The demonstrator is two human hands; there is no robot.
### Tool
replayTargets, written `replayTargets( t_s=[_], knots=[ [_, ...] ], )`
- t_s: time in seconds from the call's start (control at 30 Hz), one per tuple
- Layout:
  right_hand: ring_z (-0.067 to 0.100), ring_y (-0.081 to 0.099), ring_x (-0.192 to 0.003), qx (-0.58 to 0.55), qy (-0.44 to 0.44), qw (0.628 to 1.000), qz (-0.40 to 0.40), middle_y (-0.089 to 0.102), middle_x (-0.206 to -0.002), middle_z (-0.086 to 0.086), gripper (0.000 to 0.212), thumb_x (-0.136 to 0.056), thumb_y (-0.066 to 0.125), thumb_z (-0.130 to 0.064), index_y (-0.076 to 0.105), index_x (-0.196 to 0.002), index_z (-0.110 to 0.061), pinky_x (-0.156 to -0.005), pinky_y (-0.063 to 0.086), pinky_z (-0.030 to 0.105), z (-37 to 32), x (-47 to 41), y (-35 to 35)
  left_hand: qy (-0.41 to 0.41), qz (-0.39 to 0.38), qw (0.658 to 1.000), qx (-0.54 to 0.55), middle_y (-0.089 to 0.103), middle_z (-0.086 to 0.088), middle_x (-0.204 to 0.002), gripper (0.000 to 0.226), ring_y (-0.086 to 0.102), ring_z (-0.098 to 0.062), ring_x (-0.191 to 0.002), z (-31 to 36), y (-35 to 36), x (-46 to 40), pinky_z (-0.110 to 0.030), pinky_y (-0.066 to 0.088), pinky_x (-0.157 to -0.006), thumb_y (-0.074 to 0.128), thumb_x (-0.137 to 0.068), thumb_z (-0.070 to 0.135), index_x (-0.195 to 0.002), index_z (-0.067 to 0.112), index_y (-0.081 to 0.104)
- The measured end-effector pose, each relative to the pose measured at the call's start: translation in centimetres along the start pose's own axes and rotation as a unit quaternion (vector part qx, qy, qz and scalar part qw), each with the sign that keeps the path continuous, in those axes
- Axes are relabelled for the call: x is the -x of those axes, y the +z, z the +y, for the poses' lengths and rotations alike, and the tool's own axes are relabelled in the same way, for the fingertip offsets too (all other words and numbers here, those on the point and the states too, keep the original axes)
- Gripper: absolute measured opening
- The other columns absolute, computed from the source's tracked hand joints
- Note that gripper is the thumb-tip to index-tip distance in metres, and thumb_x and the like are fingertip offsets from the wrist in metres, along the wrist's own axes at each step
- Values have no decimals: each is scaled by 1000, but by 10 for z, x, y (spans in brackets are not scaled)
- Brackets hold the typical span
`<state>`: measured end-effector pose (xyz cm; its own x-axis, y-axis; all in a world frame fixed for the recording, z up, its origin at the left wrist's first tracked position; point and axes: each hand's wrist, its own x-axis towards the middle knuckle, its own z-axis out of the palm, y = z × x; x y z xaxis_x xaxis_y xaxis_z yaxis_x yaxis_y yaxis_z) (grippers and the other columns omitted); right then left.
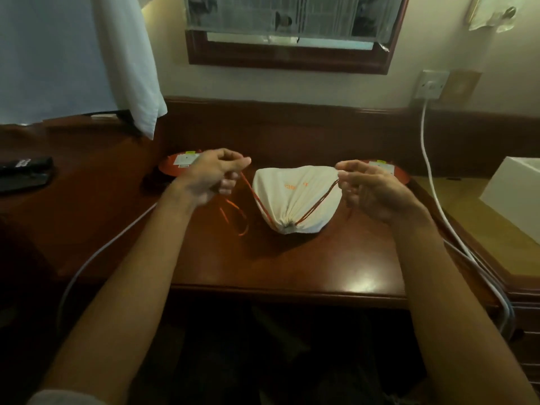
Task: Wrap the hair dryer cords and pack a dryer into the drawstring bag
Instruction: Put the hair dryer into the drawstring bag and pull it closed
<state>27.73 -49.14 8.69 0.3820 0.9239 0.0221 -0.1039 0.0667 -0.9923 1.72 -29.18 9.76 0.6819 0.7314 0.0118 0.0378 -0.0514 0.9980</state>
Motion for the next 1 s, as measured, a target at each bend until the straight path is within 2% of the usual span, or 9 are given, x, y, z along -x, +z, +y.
replayTargets(
  t_s=[0.17,0.37,0.5,0.63,0.7,0.77,0.87,0.93,1.0],
  knots=[
    [11,54,-57,-120,-4,993,4,57,-69,1,16,-93,54,-6,63,-105,-12,-55,51,24,-59,-24,-12,-27,-50,976,-210,58,0,-69,18,50,-8,-51,71,-2,-37,-24,43,-50,71,-94,26,-105,13,65],
    [14,69,-71,-136,2,990,31,68,-82,3,15,-99,53,-10,63,-110,-11,-67,60,30,-90,-81,-24,-16,-74,902,-424,59,-2,-71,23,49,-9,-52,131,-5,-93,-25,43,-50,79,-87,27,-100,12,68],
    [19,74,-77,-229,23,969,86,70,-89,9,15,-95,59,-6,64,-108,-4,-71,62,30,-85,-134,-29,7,-68,908,-413,60,-2,-73,16,55,-11,-60,145,5,-145,-28,49,-56,74,-92,23,-101,12,68],
    [25,77,-75,-200,61,967,143,69,-99,16,20,-95,56,-1,58,-115,-1,-70,63,32,-62,-189,-26,10,-31,938,-346,66,-5,-84,10,60,-15,-69,108,35,-208,-32,53,-63,71,-95,19,-102,15,66],
    [31,77,-84,-175,80,966,171,68,-112,23,29,-96,53,0,53,-125,-1,-78,63,35,-46,-209,-23,-16,-23,946,-322,71,-8,-93,16,64,-15,-72,73,54,-233,-31,53,-62,69,-96,15,-111,13,63],
    [35,73,-94,-103,95,970,197,65,-118,28,34,-98,51,0,48,-132,4,-92,59,41,-26,-220,-20,-57,-23,953,-298,73,-11,-102,32,71,-17,-79,35,69,-247,-32,57,-67,66,-98,17,-127,10,54],
    [29,71,-100,148,76,963,212,65,-118,19,59,-97,58,-8,32,-149,-7,-93,59,44,7,-216,-10,-50,-7,957,-285,69,-12,-118,60,72,-22,-100,-11,81,-250,-42,60,-89,69,-96,28,-146,20,38],
    [28,58,-122,361,32,915,180,55,-136,11,56,-98,59,-23,35,-149,-17,-104,50,49,32,-200,1,4,24,950,-311,63,-8,-133,61,60,-24,-124,-35,87,-236,-45,48,-106,64,-98,37,-150,27,34],
    [33,35,-144,560,13,816,143,37,-157,9,53,-103,47,-40,36,-150,-20,-116,33,51,66,-186,7,42,28,914,-402,43,-8,-155,58,35,-26,-146,-62,95,-211,-44,27,-120,48,-104,46,-155,28,29]
  ],
)
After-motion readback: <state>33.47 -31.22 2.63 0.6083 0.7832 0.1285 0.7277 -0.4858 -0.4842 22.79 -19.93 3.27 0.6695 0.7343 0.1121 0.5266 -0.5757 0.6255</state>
